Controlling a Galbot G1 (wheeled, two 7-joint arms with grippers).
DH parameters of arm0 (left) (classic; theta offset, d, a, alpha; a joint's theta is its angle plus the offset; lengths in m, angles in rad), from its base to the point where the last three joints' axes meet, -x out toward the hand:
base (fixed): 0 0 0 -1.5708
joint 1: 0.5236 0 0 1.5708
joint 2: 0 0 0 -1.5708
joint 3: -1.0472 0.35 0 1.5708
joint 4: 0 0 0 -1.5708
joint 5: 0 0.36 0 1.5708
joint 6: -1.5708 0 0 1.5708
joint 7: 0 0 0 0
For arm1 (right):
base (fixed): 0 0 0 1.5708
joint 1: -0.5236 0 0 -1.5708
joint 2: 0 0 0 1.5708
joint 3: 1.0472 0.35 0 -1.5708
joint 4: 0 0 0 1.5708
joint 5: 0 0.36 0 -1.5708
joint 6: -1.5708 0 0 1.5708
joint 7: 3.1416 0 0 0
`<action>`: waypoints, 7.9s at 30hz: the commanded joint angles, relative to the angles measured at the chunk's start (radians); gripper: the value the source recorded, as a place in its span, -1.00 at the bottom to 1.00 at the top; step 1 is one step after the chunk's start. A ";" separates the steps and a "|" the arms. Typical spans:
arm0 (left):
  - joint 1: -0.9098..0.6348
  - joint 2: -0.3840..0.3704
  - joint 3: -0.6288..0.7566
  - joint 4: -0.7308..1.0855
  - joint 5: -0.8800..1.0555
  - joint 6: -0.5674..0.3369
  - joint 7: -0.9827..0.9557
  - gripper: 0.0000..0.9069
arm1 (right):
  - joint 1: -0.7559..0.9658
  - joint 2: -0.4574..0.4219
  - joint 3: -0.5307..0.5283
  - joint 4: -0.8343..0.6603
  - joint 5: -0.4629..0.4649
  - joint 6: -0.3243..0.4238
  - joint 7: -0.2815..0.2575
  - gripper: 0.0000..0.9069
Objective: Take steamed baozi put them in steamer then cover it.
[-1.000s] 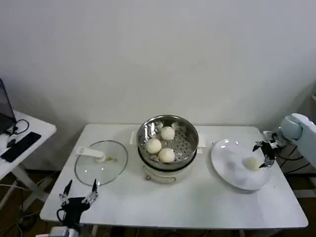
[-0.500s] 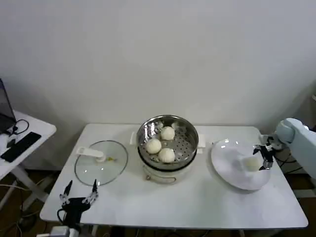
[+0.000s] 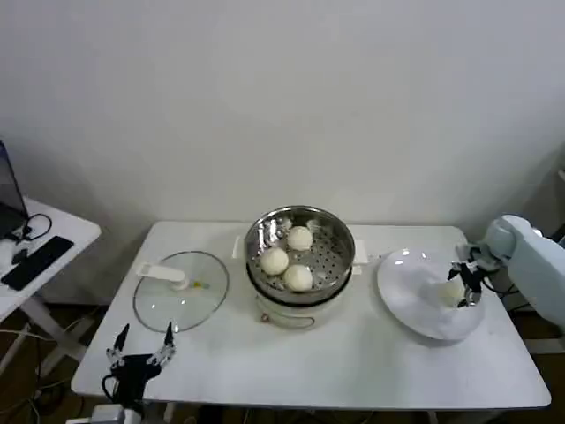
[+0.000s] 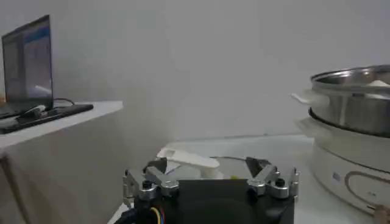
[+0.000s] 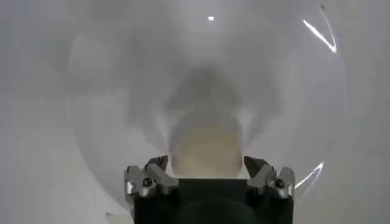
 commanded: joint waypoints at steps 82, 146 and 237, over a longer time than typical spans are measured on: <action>-0.103 -0.001 0.026 -0.002 -0.035 -0.004 0.008 1.00 | 0.682 0.454 -1.086 0.298 1.150 -0.362 0.119 0.60; -0.120 0.000 0.035 0.003 -0.014 0.007 0.011 1.00 | 0.757 0.187 -0.844 0.491 1.152 -0.334 0.330 1.00; -0.081 0.005 -0.012 0.008 0.054 -0.064 0.171 1.00 | -1.581 0.608 1.440 1.228 0.573 0.190 0.795 1.00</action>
